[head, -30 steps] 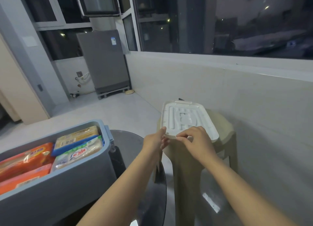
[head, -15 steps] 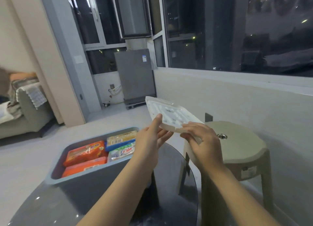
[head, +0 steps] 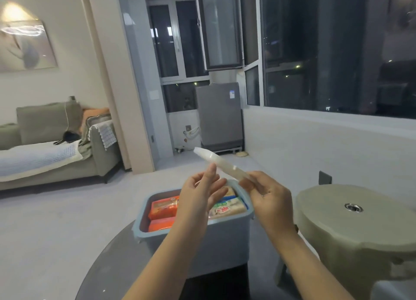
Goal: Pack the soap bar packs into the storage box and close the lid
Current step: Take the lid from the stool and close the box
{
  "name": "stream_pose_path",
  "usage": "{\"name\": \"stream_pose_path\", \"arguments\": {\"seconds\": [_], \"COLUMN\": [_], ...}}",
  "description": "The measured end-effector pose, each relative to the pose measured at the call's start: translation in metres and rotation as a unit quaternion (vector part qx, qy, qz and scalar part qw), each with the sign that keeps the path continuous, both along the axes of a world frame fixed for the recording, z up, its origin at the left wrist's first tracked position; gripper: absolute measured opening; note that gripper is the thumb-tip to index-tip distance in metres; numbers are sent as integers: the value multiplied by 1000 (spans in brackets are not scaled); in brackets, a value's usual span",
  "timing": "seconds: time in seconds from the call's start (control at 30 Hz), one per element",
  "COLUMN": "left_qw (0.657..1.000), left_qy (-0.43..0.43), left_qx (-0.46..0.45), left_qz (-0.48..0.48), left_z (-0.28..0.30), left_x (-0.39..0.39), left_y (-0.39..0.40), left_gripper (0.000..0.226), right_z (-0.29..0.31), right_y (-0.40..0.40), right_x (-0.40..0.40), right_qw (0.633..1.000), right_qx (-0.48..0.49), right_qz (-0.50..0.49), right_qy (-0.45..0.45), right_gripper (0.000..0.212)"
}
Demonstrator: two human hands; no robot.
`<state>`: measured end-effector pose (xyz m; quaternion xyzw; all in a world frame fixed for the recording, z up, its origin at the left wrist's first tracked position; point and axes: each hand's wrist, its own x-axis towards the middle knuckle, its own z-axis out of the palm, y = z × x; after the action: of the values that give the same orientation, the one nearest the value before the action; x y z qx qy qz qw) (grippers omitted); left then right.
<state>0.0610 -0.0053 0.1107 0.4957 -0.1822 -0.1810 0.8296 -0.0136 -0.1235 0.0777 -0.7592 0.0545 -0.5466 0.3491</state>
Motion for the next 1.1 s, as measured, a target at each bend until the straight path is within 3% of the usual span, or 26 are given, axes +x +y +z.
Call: {"name": "stream_pose_path", "arguments": {"seconds": [0.2, 0.3, 0.53, 0.67, 0.73, 0.97, 1.1], "left_qw": [996, 992, 947, 893, 874, 801, 830], "left_qy": [-37, -61, -182, -271, -287, -271, -261], "left_qx": [48, 57, 160, 216, 244, 395, 362], "left_qz": [66, 99, 210, 286, 306, 358, 335], "left_z": [-11, -14, -21, -23, -25, -37, -44], "left_x": [23, 33, 48, 60, 70, 92, 105], "left_y": [21, 26, 43, 54, 62, 79, 90], "left_gripper": [41, 44, 55, 46, 47, 56, 56], "right_z": [21, 25, 12, 5, 1, -11, -16], "right_y": [6, 1, -12, -16, -19, -26, -40], "right_x": [15, 23, 46, 51, 53, 63, 69], "right_qw": [993, 973, 888, 823, 794, 767, 763], "right_qx": [95, 199, 400, 511, 552, 586, 589], "right_qz": [5, 58, 193, 230, 243, 260, 262], "right_qy": [-72, -103, -117, -97, -77, 27, 52], "right_gripper": [32, 18, 13, 13, 24, 36, 27]}}
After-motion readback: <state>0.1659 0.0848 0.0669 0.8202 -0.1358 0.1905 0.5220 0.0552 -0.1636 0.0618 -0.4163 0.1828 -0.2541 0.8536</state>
